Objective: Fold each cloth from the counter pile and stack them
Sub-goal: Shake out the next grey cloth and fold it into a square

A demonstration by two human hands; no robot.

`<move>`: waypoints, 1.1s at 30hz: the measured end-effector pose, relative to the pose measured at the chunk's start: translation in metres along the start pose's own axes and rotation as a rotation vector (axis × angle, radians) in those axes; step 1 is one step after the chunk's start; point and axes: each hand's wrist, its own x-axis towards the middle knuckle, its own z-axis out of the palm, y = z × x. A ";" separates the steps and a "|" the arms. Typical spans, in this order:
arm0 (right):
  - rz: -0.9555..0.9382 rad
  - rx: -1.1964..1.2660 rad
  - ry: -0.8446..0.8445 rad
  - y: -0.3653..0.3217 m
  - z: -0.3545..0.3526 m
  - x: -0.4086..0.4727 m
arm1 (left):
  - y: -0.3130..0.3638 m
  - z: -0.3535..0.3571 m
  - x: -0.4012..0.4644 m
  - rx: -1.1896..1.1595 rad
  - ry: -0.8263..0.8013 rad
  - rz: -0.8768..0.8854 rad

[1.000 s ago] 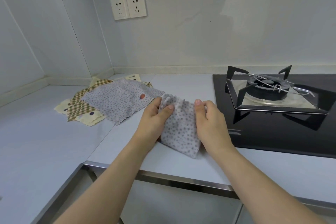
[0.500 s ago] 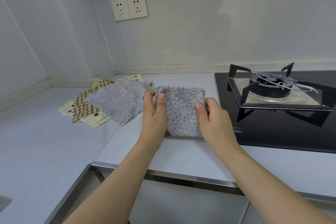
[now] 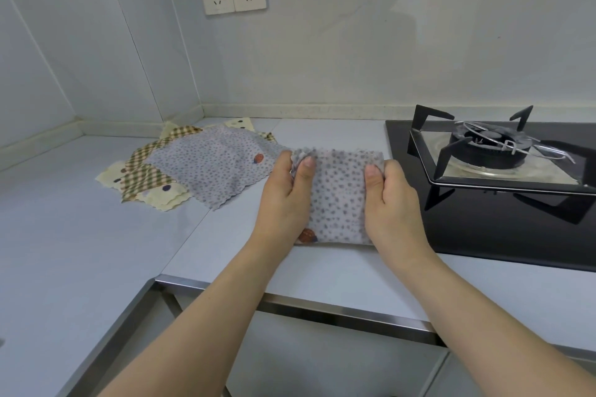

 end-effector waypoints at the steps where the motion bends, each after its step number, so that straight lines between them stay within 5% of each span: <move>1: 0.006 0.000 0.003 0.001 0.000 0.000 | -0.001 0.000 0.000 0.015 0.004 0.013; 6: 0.036 -0.052 -0.021 0.000 0.002 0.003 | -0.003 0.001 0.007 0.061 -0.008 -0.007; 12: 0.141 -0.105 -0.070 -0.005 0.001 0.000 | 0.009 0.004 0.005 0.087 -0.086 -0.231; 25: 0.146 0.115 -0.081 -0.001 -0.006 -0.009 | -0.007 -0.002 0.002 0.069 -0.133 -0.247; 33: 0.517 0.095 -0.098 -0.050 -0.038 0.020 | 0.070 0.014 0.019 0.168 -0.064 -0.506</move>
